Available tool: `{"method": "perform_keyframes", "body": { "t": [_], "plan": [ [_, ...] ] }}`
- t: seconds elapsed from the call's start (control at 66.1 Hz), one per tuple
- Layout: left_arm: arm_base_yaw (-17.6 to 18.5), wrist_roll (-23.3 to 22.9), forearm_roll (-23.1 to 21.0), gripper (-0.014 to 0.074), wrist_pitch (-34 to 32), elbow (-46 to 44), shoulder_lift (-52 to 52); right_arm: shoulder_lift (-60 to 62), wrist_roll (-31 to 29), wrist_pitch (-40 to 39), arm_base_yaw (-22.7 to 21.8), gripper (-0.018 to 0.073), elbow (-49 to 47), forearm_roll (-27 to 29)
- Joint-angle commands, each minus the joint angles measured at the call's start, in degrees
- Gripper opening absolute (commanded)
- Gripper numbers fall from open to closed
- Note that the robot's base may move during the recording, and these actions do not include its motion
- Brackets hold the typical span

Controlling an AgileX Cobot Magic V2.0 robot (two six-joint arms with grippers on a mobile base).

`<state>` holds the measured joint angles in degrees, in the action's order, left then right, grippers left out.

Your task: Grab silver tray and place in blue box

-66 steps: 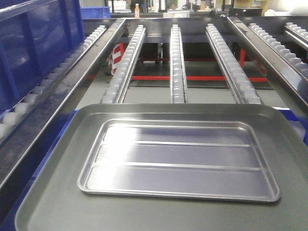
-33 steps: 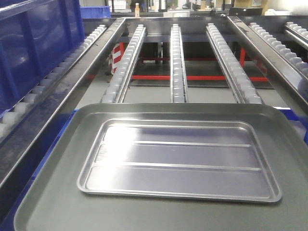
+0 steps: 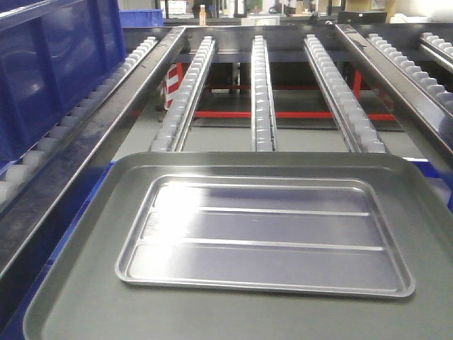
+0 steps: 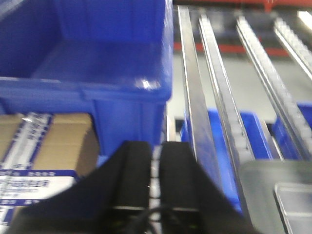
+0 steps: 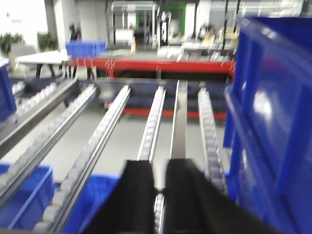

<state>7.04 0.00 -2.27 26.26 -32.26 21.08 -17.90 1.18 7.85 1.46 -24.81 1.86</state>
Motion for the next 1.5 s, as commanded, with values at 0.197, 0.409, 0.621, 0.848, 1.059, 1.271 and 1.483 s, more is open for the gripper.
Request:
{"method": "perform_keyframes", "body": {
  "t": [0.197, 0.409, 0.621, 0.848, 1.059, 1.271, 1.483],
  "plan": [
    [16.5, 8.6, -6.7, 0.0377, -6.1, -6.3, 13.4, -9.3, -0.1, -2.4, 11.3, 0.0473, -4.3, 0.0],
    [35.0, 8.6, -9.5, 0.0358, -9.7, -9.3, 24.3, -18.8, -0.1, 1.6, 24.4, 0.0446, -5.5, 0.4],
    [41.0, 8.6, -9.3, 0.0342, -6.4, -15.4, 36.5, -28.3, -0.1, 10.7, 30.1, 0.0387, -11.5, 2.8],
    [38.5, 0.0, -7.7, 0.0341, 4.2, -25.3, 48.3, -41.5, 4.3, 26.3, 28.5, 0.0387, -21.2, 2.8],
    [35.6, -17.6, 2.3, 0.0341, 15.0, -31.8, 58.1, -51.0, 20.4, 35.6, 23.7, 0.0387, -27.1, -4.8],
    [35.6, -24.5, 5.3, 0.0341, 23.3, -38.7, 67.1, -56.7, 28.4, 35.1, 23.2, 0.0387, -29.4, -8.7],
    [35.6, -29.3, 7.6, 0.0341, 27.0, -43.9, 73.1, -59.8, 30.9, 33.0, 23.2, 0.0387, -29.7, -8.7]
  ]
}}
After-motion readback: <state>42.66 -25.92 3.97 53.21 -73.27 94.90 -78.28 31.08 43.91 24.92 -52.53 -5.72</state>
